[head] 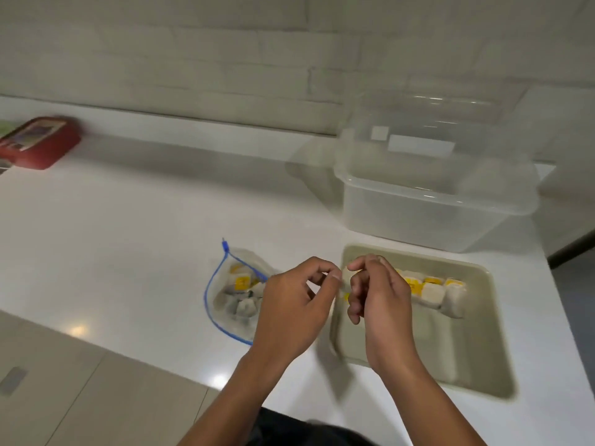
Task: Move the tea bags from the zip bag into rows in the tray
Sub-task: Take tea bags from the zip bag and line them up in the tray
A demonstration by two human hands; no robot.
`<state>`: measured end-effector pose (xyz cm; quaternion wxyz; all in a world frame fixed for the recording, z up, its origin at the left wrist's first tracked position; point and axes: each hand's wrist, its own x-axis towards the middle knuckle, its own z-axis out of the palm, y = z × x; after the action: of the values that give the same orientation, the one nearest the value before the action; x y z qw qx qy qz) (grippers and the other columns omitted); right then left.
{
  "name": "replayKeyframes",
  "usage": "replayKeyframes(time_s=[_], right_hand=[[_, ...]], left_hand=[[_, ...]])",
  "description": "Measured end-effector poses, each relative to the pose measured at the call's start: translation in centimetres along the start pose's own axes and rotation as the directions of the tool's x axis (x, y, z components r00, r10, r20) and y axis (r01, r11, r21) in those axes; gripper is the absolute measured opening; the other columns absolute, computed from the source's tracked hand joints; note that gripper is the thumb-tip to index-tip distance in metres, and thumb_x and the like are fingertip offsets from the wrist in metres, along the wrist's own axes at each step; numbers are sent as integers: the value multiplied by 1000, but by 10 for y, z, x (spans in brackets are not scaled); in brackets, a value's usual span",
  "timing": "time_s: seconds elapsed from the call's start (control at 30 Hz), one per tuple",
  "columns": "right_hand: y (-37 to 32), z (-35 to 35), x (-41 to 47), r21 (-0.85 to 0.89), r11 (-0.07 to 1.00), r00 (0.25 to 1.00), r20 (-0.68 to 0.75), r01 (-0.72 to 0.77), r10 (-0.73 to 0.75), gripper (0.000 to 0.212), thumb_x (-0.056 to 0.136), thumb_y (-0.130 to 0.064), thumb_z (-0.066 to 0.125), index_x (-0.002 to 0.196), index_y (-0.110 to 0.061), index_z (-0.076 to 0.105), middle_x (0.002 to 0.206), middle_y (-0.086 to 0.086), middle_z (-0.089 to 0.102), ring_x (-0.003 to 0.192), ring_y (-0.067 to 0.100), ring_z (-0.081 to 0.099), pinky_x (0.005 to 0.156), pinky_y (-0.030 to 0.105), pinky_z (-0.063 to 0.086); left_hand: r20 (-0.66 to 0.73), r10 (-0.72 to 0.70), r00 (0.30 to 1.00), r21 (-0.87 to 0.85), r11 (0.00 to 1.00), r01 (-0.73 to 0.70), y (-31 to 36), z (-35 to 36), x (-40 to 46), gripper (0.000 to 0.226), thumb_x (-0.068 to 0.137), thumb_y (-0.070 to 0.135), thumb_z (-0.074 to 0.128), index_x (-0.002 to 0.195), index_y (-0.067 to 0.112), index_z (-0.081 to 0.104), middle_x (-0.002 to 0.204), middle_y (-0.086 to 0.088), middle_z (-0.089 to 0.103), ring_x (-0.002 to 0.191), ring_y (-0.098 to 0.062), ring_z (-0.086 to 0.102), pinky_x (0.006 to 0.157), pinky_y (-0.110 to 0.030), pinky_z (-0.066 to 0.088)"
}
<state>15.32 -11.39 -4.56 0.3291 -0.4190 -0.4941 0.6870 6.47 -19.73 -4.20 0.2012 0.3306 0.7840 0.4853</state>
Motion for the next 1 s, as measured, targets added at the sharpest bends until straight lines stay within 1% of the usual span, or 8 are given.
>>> replayKeyframes(time_s=[0.13, 0.23, 0.33, 0.47, 0.6, 0.8, 0.9, 1.0], right_hand=[[11, 38, -13, -41, 999, 995, 96, 13, -9, 29, 99, -10, 40, 81, -10, 61, 60, 9, 42, 49, 22, 36, 45, 31, 30], [19, 66, -24, -81, 997, 985, 174, 17, -2, 29, 98, -6, 42, 79, -11, 63, 58, 10, 47, 51, 24, 45, 47, 33, 40], [25, 88, -34, -192, 979, 967, 254, 71, -20, 29, 98, -7, 49, 78, -16, 69, 68, 2, 65, 65, 20, 62, 66, 39, 55], [41, 106, -35, -559, 772, 896, 443, 304, -32, 31, 99, -11, 47, 99, -30, 72, 100, -17, 71, 97, 0, 63, 85, 18, 48], [50, 113, -31, -686, 628, 864, 502, 369, 41, 44, 100, -9, 40, 132, -30, 61, 131, -18, 61, 121, 1, 54, 96, 10, 37], [72, 132, -20, -725, 634, 885, 446, 270, 134, 40, 99, -9, 39, 123, -29, 63, 100, -7, 68, 86, 7, 61, 69, 9, 42], [87, 142, -10, -764, 600, 916, 383, 239, 123, 28, 94, -5, 42, 101, -22, 63, 88, -10, 65, 80, 9, 59, 72, 23, 46], [89, 151, 0, -834, 511, 944, 308, 208, 119, 20, 95, -7, 47, 99, -18, 64, 89, -5, 66, 79, 12, 60, 68, 20, 45]], left_hand=[[-70, -65, 995, -22, 998, 64, -17, -39, -10, 11, 94, 33, 64, 86, 36, 70, 78, 15, 70, 61, -8, 61, 64, -26, 50], [-127, -76, 989, 29, 996, 81, -27, -68, -17, 15, 94, 26, 64, 84, 35, 71, 79, 20, 70, 67, -2, 64, 65, -16, 48], [-162, -77, 984, 56, 995, 87, -36, -91, -22, 19, 93, 22, 64, 85, 37, 71, 81, 22, 71, 70, -1, 66, 63, -11, 46], [-212, 72, 975, 309, 951, -3, -65, -109, -21, 18, 90, 23, 70, 96, 40, 69, 82, 21, 62, 74, 0, 61, 61, -13, 43], [-255, 127, 959, 503, 864, 19, -87, -117, -18, 18, 83, 31, 76, 95, 40, 67, 83, 15, 40, 79, -9, 44, 49, -20, 38], [1, 16, 1000, 525, 851, -14, -104, -128, -12, 59, 92, 39, 64, 141, 56, 36, 135, 12, 33, 102, -11, 52, 76, -28, 51], [55, -15, 998, 477, 879, -13, -111, -126, -11, 64, 97, 26, 56, 150, 51, 28, 110, 13, 50, 80, -11, 58, 73, -30, 51], [-18, -2, 1000, 481, 876, 10, -115, -129, -12, 64, 95, 14, 54, 149, 44, 36, 95, 9, 47, 71, -13, 55, 66, -29, 50]])
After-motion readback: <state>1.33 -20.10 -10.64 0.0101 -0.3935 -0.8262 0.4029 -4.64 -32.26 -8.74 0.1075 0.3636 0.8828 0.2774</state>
